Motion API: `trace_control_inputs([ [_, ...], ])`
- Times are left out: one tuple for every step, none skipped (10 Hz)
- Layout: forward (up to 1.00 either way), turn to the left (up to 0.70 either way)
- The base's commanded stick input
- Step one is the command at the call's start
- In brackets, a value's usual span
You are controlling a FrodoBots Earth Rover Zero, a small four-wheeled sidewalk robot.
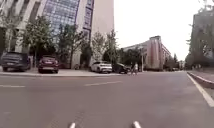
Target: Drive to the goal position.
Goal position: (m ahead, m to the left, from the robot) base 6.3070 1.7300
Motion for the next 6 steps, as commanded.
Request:
trace_control_inputs([
  [0.70, 0.00],
  [0.70, 0.00],
  [0.70, 0.00],
  [0.70, 0.00],
  [0.70, 0.00],
  [0.70, 0.00],
])
